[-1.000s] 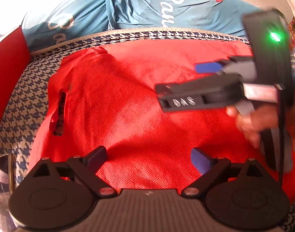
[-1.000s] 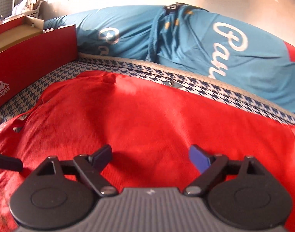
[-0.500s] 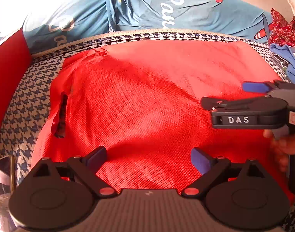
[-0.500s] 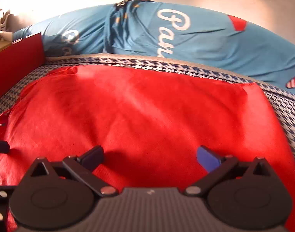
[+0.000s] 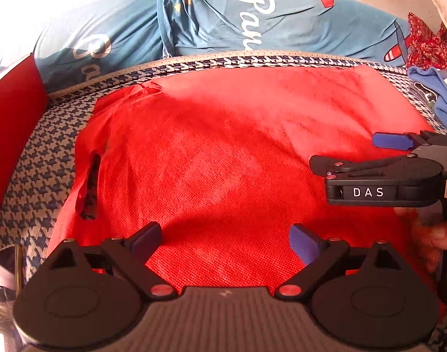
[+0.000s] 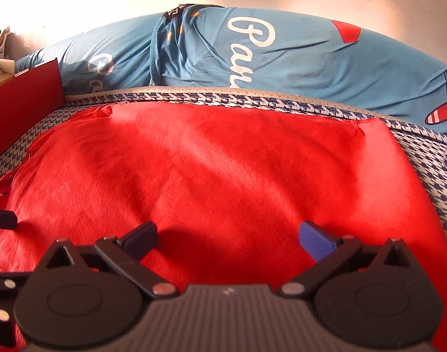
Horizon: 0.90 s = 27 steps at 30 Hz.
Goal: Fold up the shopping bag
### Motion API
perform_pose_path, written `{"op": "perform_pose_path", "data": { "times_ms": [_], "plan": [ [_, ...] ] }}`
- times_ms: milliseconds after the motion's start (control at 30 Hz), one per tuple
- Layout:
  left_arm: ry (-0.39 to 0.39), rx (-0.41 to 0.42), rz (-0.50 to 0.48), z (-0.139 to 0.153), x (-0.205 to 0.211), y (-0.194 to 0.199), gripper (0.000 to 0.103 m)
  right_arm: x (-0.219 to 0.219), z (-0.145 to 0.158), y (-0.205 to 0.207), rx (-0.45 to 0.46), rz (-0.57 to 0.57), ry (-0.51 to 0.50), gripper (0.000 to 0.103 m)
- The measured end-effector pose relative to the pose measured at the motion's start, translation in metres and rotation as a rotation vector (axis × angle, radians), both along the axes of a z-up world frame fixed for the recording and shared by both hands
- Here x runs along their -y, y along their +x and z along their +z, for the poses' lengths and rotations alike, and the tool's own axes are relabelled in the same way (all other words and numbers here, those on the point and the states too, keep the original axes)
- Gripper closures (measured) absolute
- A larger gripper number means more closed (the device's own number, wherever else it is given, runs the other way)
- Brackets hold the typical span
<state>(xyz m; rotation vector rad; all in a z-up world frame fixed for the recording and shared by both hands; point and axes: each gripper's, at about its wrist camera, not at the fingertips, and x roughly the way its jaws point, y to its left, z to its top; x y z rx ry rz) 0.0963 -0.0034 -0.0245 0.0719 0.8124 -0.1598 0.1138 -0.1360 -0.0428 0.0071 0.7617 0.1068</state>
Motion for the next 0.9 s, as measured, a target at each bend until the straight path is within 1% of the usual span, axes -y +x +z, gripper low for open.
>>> {"op": "perform_pose_path", "data": {
  "times_ms": [167, 300, 333, 533, 900],
  "plan": [
    [0.002, 0.005, -0.018, 0.000, 0.003, 0.000, 0.011, 0.001, 0.002, -0.004, -0.020, -0.010, -0.007, 0.000],
    [-0.005, 0.010, -0.037, 0.000, 0.005, -0.001, 0.018, 0.005, 0.005, -0.010, -0.041, -0.037, -0.023, 0.001],
    [-0.007, 0.011, -0.040, 0.000, 0.005, -0.002, 0.018, 0.006, 0.004, -0.011, -0.038, -0.041, -0.021, 0.001],
    [-0.007, 0.008, -0.038, 0.001, 0.006, -0.003, 0.018, 0.010, 0.000, -0.013, -0.019, -0.052, 0.002, 0.000],
    [-0.009, 0.008, -0.035, 0.000, 0.006, -0.004, 0.018, 0.009, -0.001, -0.013, -0.010, -0.057, 0.002, 0.000]
  ]
}}
